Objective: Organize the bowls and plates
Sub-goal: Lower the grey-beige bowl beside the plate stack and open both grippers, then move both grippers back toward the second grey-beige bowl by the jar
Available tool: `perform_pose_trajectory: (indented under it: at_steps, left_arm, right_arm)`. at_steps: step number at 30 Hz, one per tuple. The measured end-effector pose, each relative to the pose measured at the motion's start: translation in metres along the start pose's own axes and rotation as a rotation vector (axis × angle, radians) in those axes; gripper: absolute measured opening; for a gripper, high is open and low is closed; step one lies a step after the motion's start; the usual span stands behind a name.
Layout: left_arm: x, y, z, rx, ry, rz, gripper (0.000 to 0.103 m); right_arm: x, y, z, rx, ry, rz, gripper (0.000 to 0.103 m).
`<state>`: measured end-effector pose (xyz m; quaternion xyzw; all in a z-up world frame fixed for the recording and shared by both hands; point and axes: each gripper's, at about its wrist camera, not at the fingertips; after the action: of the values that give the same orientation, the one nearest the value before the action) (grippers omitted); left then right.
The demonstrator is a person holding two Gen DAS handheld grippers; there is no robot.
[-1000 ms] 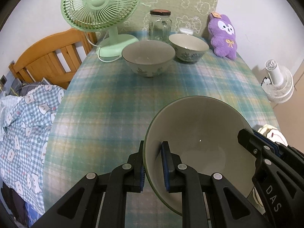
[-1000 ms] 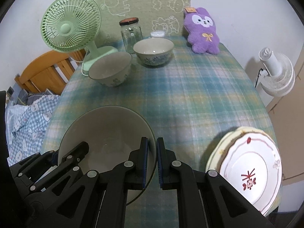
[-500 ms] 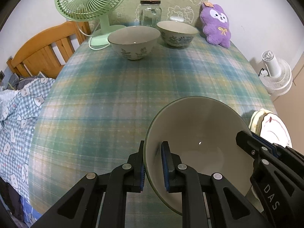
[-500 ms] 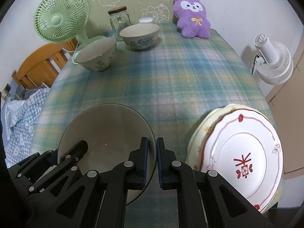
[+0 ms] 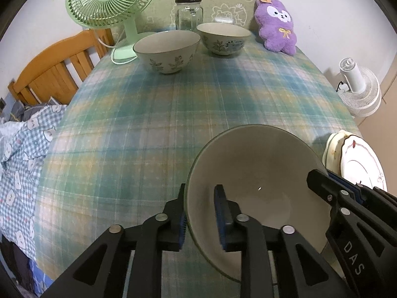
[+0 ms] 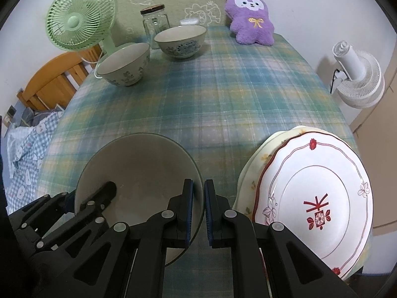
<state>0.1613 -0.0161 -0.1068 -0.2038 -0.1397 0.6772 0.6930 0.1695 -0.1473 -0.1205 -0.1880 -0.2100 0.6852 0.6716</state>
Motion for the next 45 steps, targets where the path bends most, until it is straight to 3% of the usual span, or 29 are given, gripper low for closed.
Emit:
perform_pose_trajectory:
  at_steps: [7, 10, 21, 28, 33, 36, 44, 45]
  left_arm:
    - [-0.001, -0.001, -0.001, 0.013, 0.012, 0.01, 0.054]
    - [0.0, -0.003, 0.002, 0.014, 0.021, 0.024, 0.055]
    - [-0.004, -0.017, 0.026, -0.02, 0.012, 0.043, 0.062]
    - [-0.005, -0.028, 0.056, -0.085, -0.023, 0.05, 0.067]
    - [-0.01, -0.034, 0.075, -0.127, -0.046, 0.054, 0.068]
    - [-0.015, -0.038, 0.087, -0.163, -0.06, 0.041, 0.068]
    - [-0.022, -0.052, 0.113, -0.222, -0.075, 0.08, 0.074]
    - [-0.024, -0.053, 0.116, -0.232, -0.084, 0.078, 0.079]
  right_arm:
    - [0.002, -0.003, 0.0, 0.024, 0.005, 0.041, 0.016]
    - [0.001, -0.006, 0.002, 0.012, 0.029, 0.056, 0.026]
    - [-0.004, -0.02, 0.023, -0.018, 0.019, 0.071, 0.029]
    - [-0.015, -0.036, 0.054, -0.093, 0.009, 0.046, 0.055]
    - [-0.02, -0.047, 0.073, -0.136, -0.01, 0.05, 0.059]
    - [-0.021, -0.054, 0.087, -0.169, -0.036, 0.049, 0.075]
    - [-0.02, -0.069, 0.115, -0.227, -0.037, 0.082, 0.082]
    - [-0.02, -0.071, 0.118, -0.233, -0.03, 0.084, 0.083]
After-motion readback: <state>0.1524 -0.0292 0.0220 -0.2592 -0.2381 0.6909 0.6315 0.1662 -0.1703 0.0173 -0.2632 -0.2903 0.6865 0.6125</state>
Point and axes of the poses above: each gripper's, at about its wrist camera, not at the fingertips, and z roughly against the way its jaws point, x to its left, y to its underside, and after that the axes turned 4 degrees about y, right-handed
